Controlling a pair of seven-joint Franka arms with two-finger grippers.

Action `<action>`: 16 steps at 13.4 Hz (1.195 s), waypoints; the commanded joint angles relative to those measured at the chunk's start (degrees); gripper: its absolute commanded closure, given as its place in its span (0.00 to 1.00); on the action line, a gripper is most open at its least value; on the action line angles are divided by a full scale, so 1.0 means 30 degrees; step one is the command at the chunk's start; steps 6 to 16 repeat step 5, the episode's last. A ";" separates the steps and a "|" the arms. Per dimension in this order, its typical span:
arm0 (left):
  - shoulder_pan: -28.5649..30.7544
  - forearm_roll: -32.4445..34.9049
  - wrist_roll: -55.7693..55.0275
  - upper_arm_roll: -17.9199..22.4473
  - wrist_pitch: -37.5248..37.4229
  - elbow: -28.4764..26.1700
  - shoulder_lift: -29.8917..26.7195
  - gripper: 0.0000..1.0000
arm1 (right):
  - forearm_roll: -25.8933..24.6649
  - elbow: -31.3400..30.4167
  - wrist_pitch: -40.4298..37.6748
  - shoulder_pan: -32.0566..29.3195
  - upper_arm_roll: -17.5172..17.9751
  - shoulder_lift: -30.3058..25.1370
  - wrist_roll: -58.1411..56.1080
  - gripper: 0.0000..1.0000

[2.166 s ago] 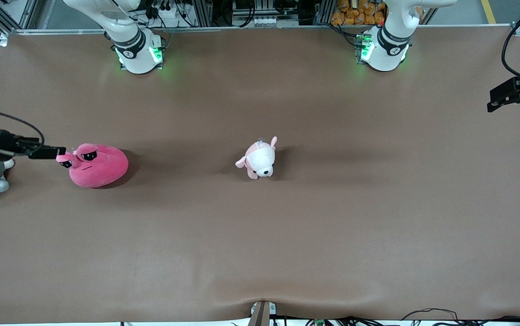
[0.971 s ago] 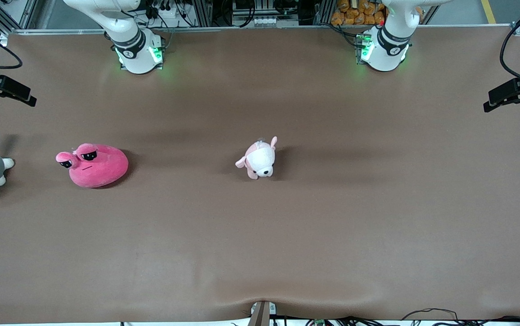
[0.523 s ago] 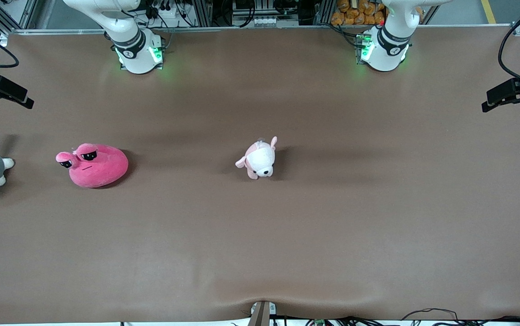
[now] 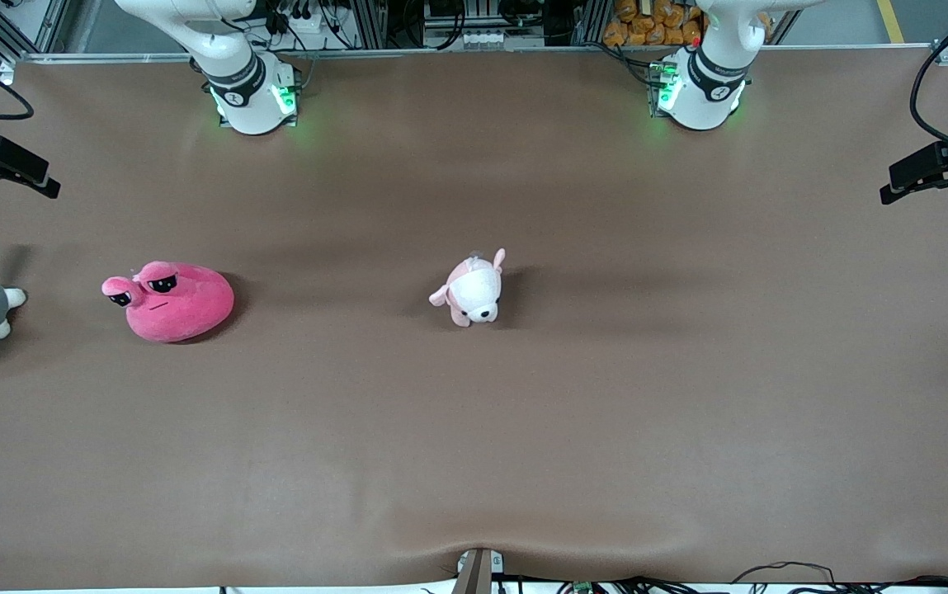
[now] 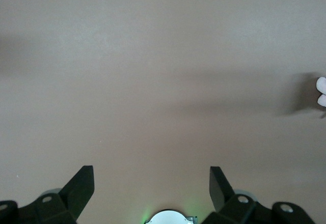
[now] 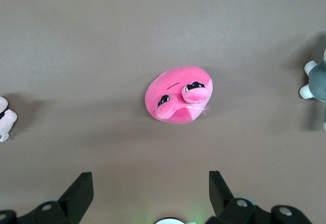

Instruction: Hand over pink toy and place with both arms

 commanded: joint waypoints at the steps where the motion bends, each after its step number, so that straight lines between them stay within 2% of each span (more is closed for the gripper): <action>1: 0.0115 0.0035 -0.0324 -0.0129 -0.0400 0.0413 0.0088 0.00 | -0.0033 -0.0028 -0.0062 0.0221 -0.0180 -0.0304 -0.0275 0.00; 16: 0.0086 0.0065 -0.0324 -0.0158 -0.0430 0.0413 0.0088 0.00 | -0.0179 0.0031 -0.0178 0.0134 -0.0209 -0.0333 -0.0715 0.00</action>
